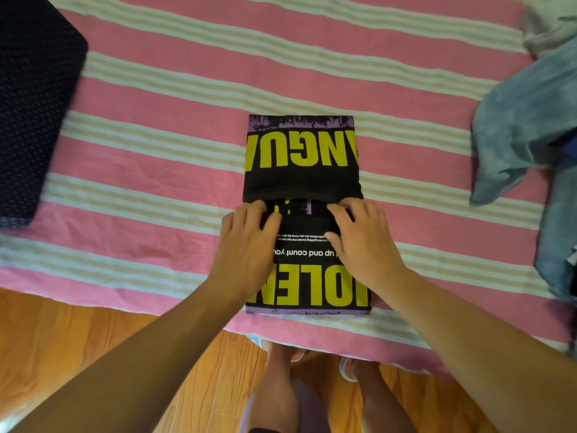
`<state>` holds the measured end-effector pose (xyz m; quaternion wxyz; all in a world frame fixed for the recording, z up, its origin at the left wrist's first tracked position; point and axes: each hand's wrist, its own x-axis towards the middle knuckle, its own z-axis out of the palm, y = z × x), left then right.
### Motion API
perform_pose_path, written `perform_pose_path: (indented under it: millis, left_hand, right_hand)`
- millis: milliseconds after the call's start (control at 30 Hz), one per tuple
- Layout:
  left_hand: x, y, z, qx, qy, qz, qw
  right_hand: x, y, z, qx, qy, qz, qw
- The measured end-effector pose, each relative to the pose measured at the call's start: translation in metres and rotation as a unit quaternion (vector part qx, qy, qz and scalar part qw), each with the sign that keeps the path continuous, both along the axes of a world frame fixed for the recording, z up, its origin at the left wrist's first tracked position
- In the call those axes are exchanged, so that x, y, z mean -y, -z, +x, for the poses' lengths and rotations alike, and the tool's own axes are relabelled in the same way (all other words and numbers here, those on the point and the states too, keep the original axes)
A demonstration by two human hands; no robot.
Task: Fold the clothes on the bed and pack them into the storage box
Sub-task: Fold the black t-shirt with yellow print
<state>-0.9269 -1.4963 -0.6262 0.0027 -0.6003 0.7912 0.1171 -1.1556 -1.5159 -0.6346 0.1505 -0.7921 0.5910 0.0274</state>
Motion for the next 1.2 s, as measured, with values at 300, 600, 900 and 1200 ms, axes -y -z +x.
perform_pose_path:
  millis: [300,600,900,1200]
  left_hand:
    - [-0.075,0.026,0.036,0.070,0.282,0.118,0.949]
    - [-0.071,0.010,-0.018,0.093,0.186,0.096,0.973]
    - [-0.072,-0.095,0.014,-0.298,-0.108,0.367,0.875]
    - [0.064,-0.009,0.013,-0.354,-0.426,0.242,0.797]
  right_hand:
    - [-0.091,0.002,-0.046,-0.085,-0.237,0.140,0.958]
    - [-0.091,-0.003,0.000,-0.134,-0.146,0.096,0.975]
    - [-0.045,-0.107,-0.043,0.095,-0.040,0.336,0.936]
    - [0.095,-0.003,-0.014,0.236,0.247,0.228,0.911]
